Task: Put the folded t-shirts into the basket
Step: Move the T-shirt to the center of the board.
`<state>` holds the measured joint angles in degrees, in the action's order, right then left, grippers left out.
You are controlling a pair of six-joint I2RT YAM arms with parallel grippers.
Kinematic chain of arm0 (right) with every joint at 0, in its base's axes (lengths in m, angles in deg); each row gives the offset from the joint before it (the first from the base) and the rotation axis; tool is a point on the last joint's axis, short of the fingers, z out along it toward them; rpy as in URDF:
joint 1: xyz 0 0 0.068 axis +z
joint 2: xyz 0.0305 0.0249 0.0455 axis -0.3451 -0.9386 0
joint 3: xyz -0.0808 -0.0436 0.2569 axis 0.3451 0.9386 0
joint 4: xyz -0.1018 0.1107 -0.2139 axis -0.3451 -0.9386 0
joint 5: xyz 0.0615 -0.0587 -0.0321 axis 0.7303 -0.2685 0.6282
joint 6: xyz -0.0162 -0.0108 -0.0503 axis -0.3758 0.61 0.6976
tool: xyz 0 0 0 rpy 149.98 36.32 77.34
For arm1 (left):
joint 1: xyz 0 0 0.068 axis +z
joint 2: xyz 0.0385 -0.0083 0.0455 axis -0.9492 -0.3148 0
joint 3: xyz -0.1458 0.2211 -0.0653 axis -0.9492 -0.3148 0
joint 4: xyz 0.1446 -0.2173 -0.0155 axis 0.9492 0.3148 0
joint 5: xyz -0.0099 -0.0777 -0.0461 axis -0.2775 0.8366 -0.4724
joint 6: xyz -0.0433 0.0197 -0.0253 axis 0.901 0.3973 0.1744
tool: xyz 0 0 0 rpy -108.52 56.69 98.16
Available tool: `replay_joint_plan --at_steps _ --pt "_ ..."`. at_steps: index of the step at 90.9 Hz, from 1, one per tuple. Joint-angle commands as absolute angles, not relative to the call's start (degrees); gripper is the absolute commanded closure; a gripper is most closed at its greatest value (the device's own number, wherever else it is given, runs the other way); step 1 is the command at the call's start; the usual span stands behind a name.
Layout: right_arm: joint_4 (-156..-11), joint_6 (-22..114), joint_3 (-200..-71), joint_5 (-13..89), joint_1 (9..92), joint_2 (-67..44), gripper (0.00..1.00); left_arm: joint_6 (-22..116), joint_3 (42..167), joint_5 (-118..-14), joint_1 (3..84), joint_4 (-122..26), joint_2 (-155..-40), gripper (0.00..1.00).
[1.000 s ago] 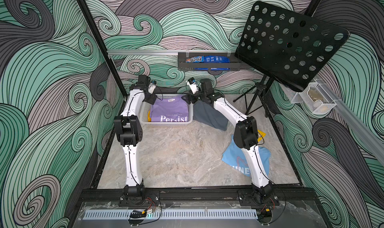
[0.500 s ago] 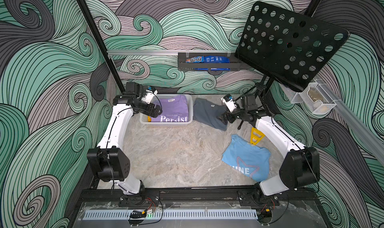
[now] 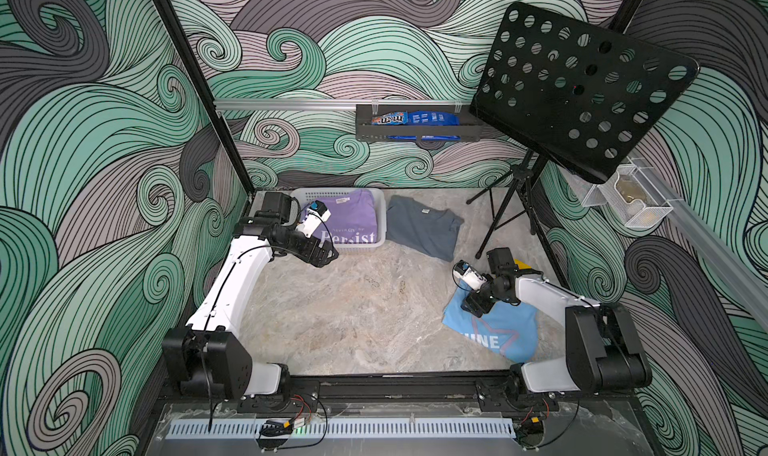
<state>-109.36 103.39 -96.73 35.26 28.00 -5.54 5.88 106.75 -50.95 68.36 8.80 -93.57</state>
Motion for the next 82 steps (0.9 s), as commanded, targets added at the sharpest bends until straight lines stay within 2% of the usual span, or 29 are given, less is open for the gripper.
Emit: replay_joint_plan --at_steps 1,24,38,48,61,82 --pt "-108.11 102.31 -95.39 32.21 34.64 -8.94 0.25 6.46 106.01 -53.85 68.38 7.61 -91.66 0.03" --pt "-109.75 91.37 -108.02 39.46 60.46 -15.89 0.28 8.27 105.22 -60.58 68.69 8.56 -90.16 0.03" --pt "-109.62 88.28 -117.93 46.64 69.16 -20.42 0.23 5.97 103.8 -53.1 68.47 10.67 -89.34 0.04" --pt "-110.67 88.0 -121.98 52.91 66.42 -19.93 0.16 4.47 100.67 -47.95 66.69 10.33 -88.03 0.05" --pt "-112.81 89.58 -120.62 57.72 55.18 -16.59 0.13 1.32 95.11 -48.19 59.17 7.77 -87.49 0.04" --pt "-116.44 90.29 -121.38 52.31 34.69 -19.83 0.11 0.75 91.78 -51.16 44.51 1.98 -95.17 0.04"
